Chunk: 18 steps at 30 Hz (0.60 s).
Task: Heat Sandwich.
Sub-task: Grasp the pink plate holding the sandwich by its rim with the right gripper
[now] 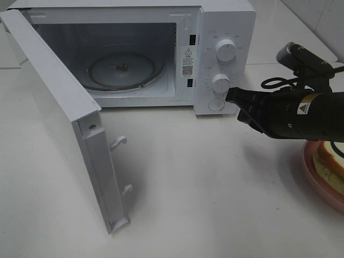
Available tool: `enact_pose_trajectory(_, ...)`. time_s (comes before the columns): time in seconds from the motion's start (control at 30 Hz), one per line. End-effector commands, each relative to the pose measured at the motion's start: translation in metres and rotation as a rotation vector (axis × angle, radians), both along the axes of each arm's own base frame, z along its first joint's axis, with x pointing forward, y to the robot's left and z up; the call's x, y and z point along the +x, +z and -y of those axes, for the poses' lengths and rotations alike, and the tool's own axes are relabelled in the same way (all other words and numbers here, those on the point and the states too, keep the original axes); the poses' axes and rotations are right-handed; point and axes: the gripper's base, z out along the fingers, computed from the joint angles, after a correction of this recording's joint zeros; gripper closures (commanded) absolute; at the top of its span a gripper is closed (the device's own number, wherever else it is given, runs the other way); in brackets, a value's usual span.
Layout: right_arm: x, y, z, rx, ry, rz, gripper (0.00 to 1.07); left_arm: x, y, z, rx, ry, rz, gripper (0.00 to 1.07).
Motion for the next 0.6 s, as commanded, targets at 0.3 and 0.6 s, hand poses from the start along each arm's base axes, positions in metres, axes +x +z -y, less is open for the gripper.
enact_pose_trajectory(0.3, 0.009, 0.053, -0.01, -0.348, 0.36, -0.249, 1.01, -0.002, 0.0, 0.001, -0.008, 0.003, 0.032, 0.09)
enact_pose_trajectory(0.6, 0.008, 0.083, -0.004, -0.492, 0.451, -0.421, 0.7, -0.002, 0.0, 0.001, -0.008, 0.003, 0.032, 0.09)
